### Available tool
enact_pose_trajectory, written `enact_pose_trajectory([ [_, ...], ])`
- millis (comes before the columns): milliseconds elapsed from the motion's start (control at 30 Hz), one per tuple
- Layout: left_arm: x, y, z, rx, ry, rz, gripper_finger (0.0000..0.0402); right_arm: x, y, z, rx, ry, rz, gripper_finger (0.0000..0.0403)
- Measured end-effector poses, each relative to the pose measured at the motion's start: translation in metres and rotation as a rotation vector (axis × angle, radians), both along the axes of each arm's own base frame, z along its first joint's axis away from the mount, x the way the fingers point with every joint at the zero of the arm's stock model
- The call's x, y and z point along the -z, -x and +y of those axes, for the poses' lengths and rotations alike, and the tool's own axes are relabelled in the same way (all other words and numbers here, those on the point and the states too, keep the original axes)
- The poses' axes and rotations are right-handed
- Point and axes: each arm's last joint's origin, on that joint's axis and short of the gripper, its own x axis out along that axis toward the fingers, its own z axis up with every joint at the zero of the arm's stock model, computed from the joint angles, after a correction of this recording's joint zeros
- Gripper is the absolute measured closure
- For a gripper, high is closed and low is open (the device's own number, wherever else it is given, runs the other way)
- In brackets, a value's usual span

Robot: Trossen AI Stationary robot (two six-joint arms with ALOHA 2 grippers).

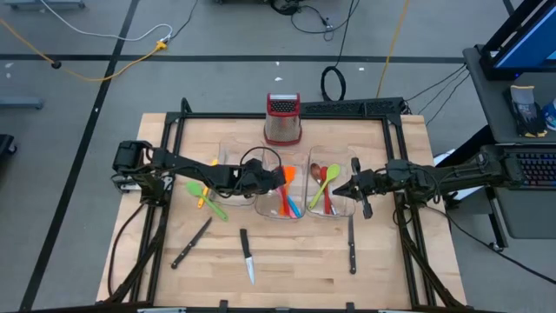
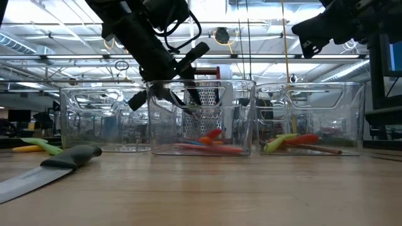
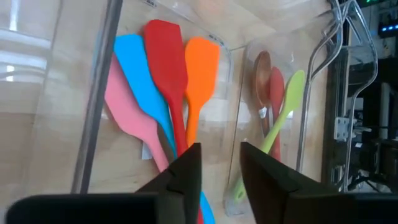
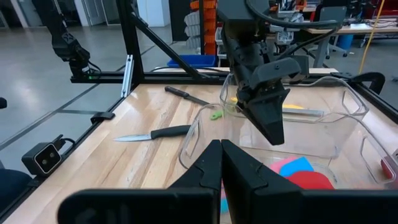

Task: Pick & Place Kitchen Items
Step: Put the green spatula into the middle transparent bin

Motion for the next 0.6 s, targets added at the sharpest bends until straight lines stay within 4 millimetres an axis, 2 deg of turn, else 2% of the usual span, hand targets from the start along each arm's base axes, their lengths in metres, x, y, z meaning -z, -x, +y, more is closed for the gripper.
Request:
enact_pose_trajectory([
  [100,-0.001,-0.001,-0.001,0.013,0.009,-0.008,0.0264,0.0,0.0,0.0,0.0,0.0,0.0,0.0403],
  [200,-0.009,-0.002,-0.003,0.082,0.039,-0.055,0.0243,0.0,0.0,0.0,0.0,0.0,0.001,0.0403],
  [400,-0.052,0.005,-0.012,0.219,-0.008,-0.225,0.0225,0.001,0.0,0.0,0.0,0.0,0.007,0.0403],
  [600,-0.097,0.041,-0.029,0.27,-0.116,-0.251,0.0225,0.001,0.0,0.0,0.0,0.0,0.008,0.0403],
])
